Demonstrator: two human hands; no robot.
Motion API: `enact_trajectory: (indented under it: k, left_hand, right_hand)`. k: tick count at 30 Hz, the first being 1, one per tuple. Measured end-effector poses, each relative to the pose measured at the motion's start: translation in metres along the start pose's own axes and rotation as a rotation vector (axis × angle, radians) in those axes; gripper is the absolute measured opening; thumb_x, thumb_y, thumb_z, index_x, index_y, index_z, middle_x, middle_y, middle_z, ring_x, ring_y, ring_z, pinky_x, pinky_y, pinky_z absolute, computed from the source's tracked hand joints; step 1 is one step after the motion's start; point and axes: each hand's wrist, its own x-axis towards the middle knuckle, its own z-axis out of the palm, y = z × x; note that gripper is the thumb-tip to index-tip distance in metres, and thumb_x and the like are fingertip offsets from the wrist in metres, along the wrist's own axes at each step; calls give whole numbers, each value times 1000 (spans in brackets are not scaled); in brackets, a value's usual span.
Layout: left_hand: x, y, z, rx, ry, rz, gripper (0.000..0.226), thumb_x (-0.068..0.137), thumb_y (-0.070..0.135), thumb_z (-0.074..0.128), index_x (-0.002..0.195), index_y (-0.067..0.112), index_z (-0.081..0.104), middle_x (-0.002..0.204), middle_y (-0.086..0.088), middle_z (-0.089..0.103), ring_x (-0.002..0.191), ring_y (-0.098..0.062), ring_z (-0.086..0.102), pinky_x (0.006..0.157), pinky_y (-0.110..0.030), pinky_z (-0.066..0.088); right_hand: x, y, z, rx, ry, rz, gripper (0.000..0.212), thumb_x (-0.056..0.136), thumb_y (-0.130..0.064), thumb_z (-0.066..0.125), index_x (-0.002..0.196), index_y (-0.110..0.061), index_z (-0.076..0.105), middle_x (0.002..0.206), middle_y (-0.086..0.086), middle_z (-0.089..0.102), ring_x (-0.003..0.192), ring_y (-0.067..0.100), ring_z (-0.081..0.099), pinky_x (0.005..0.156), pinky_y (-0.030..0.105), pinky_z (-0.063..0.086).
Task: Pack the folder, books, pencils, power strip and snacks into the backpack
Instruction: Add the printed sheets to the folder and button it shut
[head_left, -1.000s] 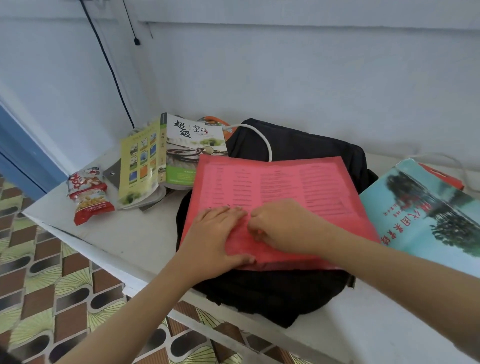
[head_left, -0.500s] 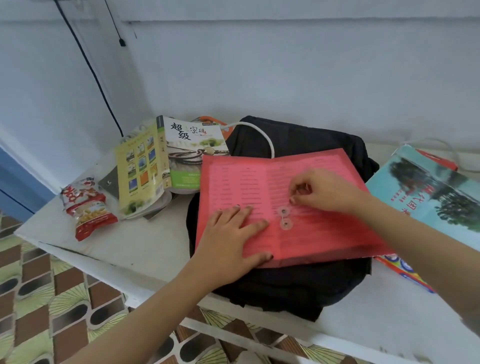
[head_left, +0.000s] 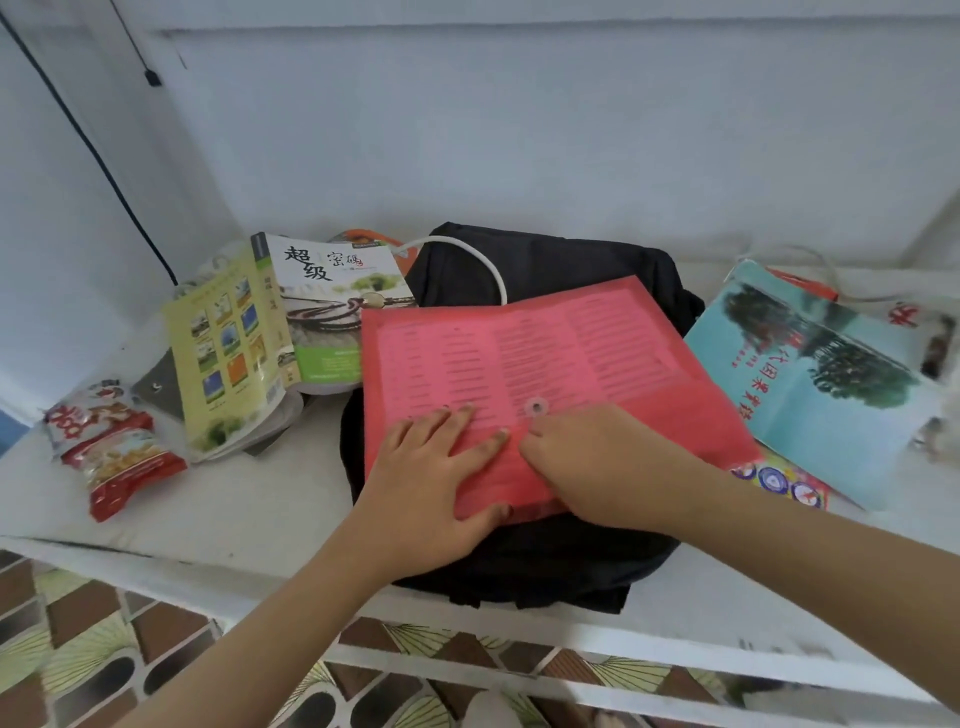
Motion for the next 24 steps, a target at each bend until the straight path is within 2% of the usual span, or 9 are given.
enact_trajectory:
  k: [2, 3, 5, 8, 13, 16, 18, 20, 24]
  left_hand:
    - [0, 0, -1, 4, -4, 12, 67, 73, 67, 39, 128, 30, 55, 135, -10, 52, 120, -34, 51, 98, -48, 36]
    - [0, 0, -2, -4, -25, 15, 70, 74, 67, 37, 130, 30, 53, 138, -11, 49, 123, -34, 48, 100, -48, 34]
    - [0, -1, -5, -24, -70, 11, 78, 73, 71, 25, 140, 34, 37, 149, -7, 33, 136, -31, 32, 109, -45, 20]
    - [-2, -3, -3, -19, -74, 4, 84, 68, 74, 11, 145, 40, 19, 156, -1, 14, 143, -23, 13, 113, -39, 4]
    - [-4, -4, -1, -50, -55, 18, 82, 71, 73, 17, 144, 37, 27, 155, -3, 18, 141, -27, 18, 112, -39, 6]
    - [-4, -5, -1, -30, -64, 22, 83, 71, 74, 13, 145, 39, 22, 156, -1, 14, 142, -24, 14, 113, -40, 4]
    - [-4, -7, 1, -13, -78, 24, 84, 69, 76, 8, 145, 41, 16, 157, 2, 9, 143, -21, 8, 113, -37, 1]
    - [-3, -8, 0, -27, -67, 26, 85, 69, 76, 8, 145, 41, 17, 157, 2, 10, 143, -21, 10, 113, -37, 1]
    - [-3, -8, -1, -21, -66, 37, 85, 68, 77, 6, 145, 41, 14, 157, 2, 8, 143, -20, 8, 112, -34, -1]
  right_hand:
    - [20, -2, -6, -26, -52, -27, 6, 81, -13, 60, 87, -13, 61, 85, 6, 64, 73, 25, 62, 58, 32, 42]
    - [31, 3, -6, -31, -54, 0, 12, 89, -15, 50, 95, -14, 60, 94, 4, 63, 84, 25, 61, 64, 33, 39]
    - [51, 14, -4, -16, -72, 66, 18, 93, -19, 44, 100, -17, 60, 102, 1, 62, 93, 23, 60, 68, 31, 35]
    - [68, 34, -2, 82, -140, 177, 13, 86, -22, 55, 95, -18, 64, 99, -1, 65, 91, 20, 59, 67, 28, 36]
    - [66, 61, 5, 441, -148, 337, 6, 83, -20, 65, 86, -15, 66, 83, -3, 62, 80, 15, 56, 61, 25, 38]
    - [61, 69, 11, 601, -115, 395, 4, 82, -15, 69, 80, -16, 65, 75, -6, 59, 76, 13, 54, 59, 17, 38]
    - [57, 71, 12, 595, -92, 415, 2, 82, -14, 69, 82, -12, 67, 73, -7, 57, 75, 13, 53, 63, 23, 39]
    - [52, 70, 11, 542, -92, 424, 5, 83, -14, 67, 86, -9, 68, 76, -4, 58, 76, 13, 54, 67, 24, 39]
    - [33, 60, 6, 427, -77, 407, 3, 85, -16, 61, 85, -18, 63, 79, -7, 56, 77, 14, 54, 67, 26, 39]
